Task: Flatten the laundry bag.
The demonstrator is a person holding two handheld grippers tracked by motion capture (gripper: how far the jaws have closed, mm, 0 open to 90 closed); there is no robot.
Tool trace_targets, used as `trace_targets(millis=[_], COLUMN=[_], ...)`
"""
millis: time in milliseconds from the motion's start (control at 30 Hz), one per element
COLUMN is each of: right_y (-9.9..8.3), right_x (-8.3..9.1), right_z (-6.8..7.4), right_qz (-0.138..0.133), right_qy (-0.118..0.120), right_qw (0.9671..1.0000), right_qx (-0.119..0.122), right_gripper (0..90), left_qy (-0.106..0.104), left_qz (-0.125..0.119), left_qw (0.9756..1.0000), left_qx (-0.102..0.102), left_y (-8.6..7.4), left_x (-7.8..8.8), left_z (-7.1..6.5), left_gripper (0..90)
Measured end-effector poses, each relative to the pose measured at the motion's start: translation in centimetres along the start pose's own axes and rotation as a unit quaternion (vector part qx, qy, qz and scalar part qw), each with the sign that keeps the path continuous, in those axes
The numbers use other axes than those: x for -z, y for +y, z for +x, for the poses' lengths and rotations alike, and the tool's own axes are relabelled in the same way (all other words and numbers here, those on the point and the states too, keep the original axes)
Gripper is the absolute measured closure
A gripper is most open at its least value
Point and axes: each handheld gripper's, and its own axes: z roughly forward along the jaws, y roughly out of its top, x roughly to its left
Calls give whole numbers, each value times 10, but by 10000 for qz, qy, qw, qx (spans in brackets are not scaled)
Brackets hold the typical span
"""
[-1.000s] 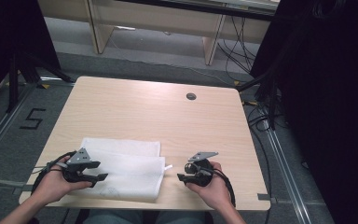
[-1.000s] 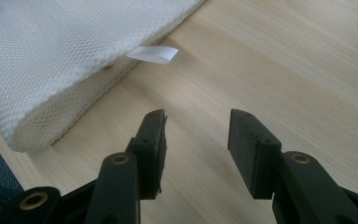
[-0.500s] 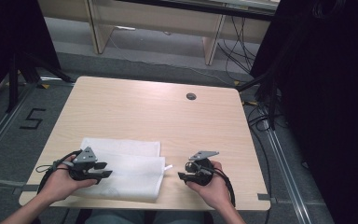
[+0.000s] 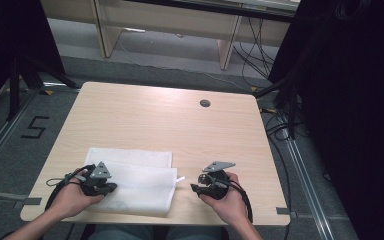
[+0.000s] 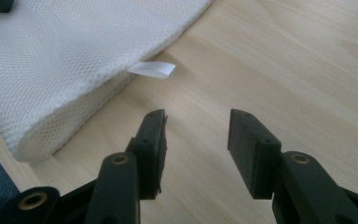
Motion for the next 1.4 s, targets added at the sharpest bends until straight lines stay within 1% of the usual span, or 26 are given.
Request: trace_targets(millis=[67, 100, 133, 167, 233, 267, 300, 333, 400, 433, 500, 533, 633, 767, 800, 833, 1000, 1067, 1100, 1167, 1233, 1267, 1300, 1333, 1367, 1400], right_y=[0, 0, 1, 1, 1, 0, 1, 1, 1, 1, 1, 2, 2, 2, 3, 3, 3, 3, 3, 3, 3, 4, 3, 3, 3, 4], right_x=[0, -1, -1, -1, -2, -6, -2, -3, -3, -3, -2, -2, -3, -2, -1, -2, -1, 0, -1, 0, 0, 0, -1, -1, -1, 2], right_z=[1, 1, 1, 1, 3, 3, 4, 4, 5, 5, 4, 3, 2, 0, 1, 0, -3, -2, -3, -4, -6, -7, -5, -5, -5, -7], right_qz=[8, -5, 22, 22, 25, -137, 59, 25, -20, -21, -27, -45, -97, -108, -68, -145, -85, -51, -63, -81, -76, -119, -183, -223, -223, -82], right_qy=[29, 36, 37, 37, 34, -5, 55, 54, 40, 27, 3, -15, -54, -66, -32, -57, -97, -88, -122, -147, -185, -196, -168, -197, -197, -276], right_qw=[10000, 9999, 10000, 10000, 9999, 9999, 9999, 9999, 10000, 10000, 10000, 10000, 9999, 9999, 9998, 9998, 9998, 9997, 9998, 9998, 9998, 9997, 9994, 9992, 9992, 9995], right_qx=[-88, -105, -69, -69, -97, -76, -114, -110, -83, -77, -27, 6, -74, -51, -175, -145, -116, -214, -143, -127, -69, -98, -255, -279, -279, -153], right_gripper=[575, 575, 575, 575, 575, 575, 574, 573, 574, 574, 575, 575, 576, 576, 576, 576, 576, 577, 578, 579, 579, 579, 581, 581, 581, 582], left_qy=[12, 126, 148, 160, 164, 115, 132, 120, 63, 113, 64, 48, 97, 85, 83, 98, 103, 125, 153, 195, 249, 245, 245, 253, 253, 254], left_qz=[-27, -83, -30, -98, -77, -42, -80, -58, -63, -88, -58, -103, -85, -81, -103, -93, -107, -79, -42, -67, -35, -21, -21, -3, -3, -42], left_qw=[10000, 9999, 9998, 9998, 9997, 9998, 9997, 9995, 9998, 9997, 9997, 9998, 9995, 9997, 9997, 9994, 9995, 9995, 9991, 9993, 9988, 9988, 9988, 9987, 9987, 9990], left_qx=[10, -43, -153, -81, -148, -161, -164, -274, -152, -211, -240, -148, -291, -213, -219, -307, -294, -274, -385, -319, -431, -416, -416, -436, -436, -379], left_y=[1, 2, 3, 4, 6, 8, 10, 12, 18, 20, 22, 24, 33, 40, 42, 46, 57, 61, 63, 64, 69, 70, 70, 72, 72, 73], left_x=[-2, -3, -3, -5, -7, -8, -9, -10, -14, -16, -17, -19, -25, -30, -31, -34, -41, -44, -44, -46, -48, -49, -49, -50, -50, -51], left_z=[0, -1, 1, -1, 0, 0, 1, 2, 3, 4, 3, 2, 1, 0, -2, -3, -8, -11, -10, -12, -13, -13, -13, -13, -13, -14], left_gripper=[893, 893, 893, 893, 893, 893, 893, 893, 893, 893, 893, 893, 893, 893, 893, 893, 893, 892, 892, 893, 892, 893, 892, 893, 892, 892])
